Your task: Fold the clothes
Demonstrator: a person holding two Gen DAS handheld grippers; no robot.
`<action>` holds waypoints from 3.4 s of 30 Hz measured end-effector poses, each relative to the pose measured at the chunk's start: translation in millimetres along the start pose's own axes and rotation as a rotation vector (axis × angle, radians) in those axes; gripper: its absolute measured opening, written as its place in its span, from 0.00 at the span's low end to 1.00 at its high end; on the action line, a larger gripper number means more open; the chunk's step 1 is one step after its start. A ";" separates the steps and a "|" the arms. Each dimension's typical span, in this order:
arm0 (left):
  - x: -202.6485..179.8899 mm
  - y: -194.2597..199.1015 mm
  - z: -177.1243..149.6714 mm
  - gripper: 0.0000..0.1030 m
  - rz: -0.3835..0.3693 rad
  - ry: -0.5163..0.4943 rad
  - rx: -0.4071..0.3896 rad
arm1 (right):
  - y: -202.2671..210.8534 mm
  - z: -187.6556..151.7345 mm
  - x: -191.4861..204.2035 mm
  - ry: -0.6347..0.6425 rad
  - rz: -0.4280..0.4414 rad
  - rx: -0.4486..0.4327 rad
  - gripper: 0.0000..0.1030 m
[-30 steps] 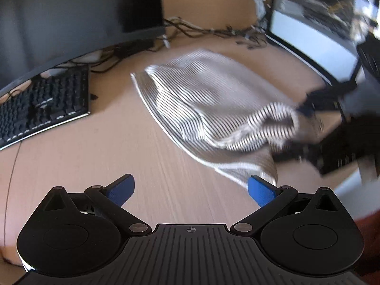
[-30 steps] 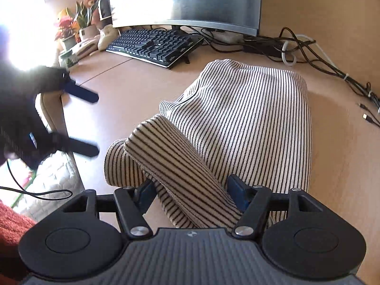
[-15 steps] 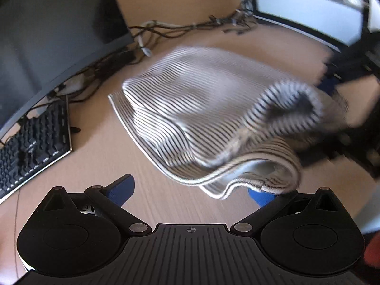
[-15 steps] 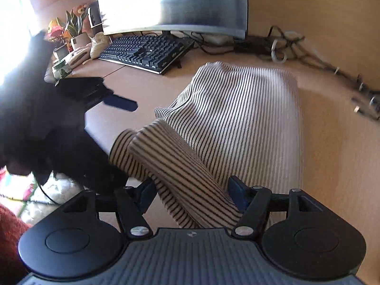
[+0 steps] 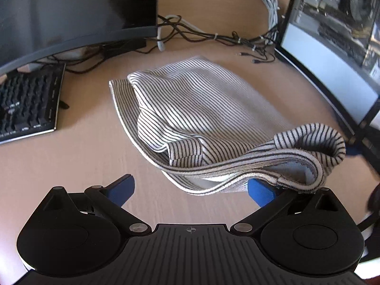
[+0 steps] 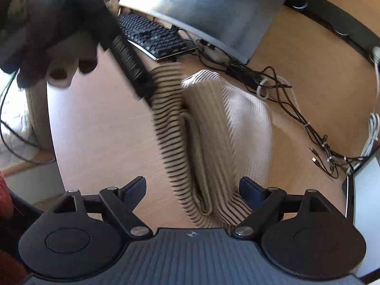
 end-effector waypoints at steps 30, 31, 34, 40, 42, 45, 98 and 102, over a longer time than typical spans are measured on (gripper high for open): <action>18.1 -17.2 -5.4 1.00 -0.215 -0.128 -0.020 | 67.7 105.4 -12.8 0.726 0.309 0.258 0.27; 24.1 -14.1 -7.6 1.00 -0.218 -0.121 -0.024 | 52.0 107.2 -14.5 0.751 0.332 0.272 0.28; 46.7 -0.6 -15.2 1.00 -0.217 -0.073 -0.036 | 2.2 116.7 -13.2 0.784 0.389 0.280 0.28; 97.4 37.5 -29.7 1.00 -0.211 0.045 -0.083 | -82.8 121.2 -22.6 0.674 0.442 0.328 0.33; 99.7 50.8 -23.4 1.00 -0.242 0.039 -0.111 | -87.6 122.8 -29.1 0.597 0.437 0.330 0.47; 88.5 69.4 -8.3 1.00 -0.339 -0.010 -0.163 | -83.6 125.9 -44.2 0.471 0.366 0.322 0.62; 30.0 -61.6 97.9 1.00 -0.395 -0.125 0.136 | -62.9 -1.0 -116.8 -1.127 0.374 0.241 0.74; 34.8 -53.6 82.9 1.00 -0.388 -0.082 0.152 | -78.9 14.0 -143.3 -1.049 0.283 0.219 0.74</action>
Point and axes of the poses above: each gripper's, at about its wrist camera, not at the fingertips, and y roughly against the way its jaws point, x to its left, z to its top, the point moved 6 cm from there along -y, roughly the way its jaws point, and after that the axes turned 4 degrees about x, right-handed, at the moved point
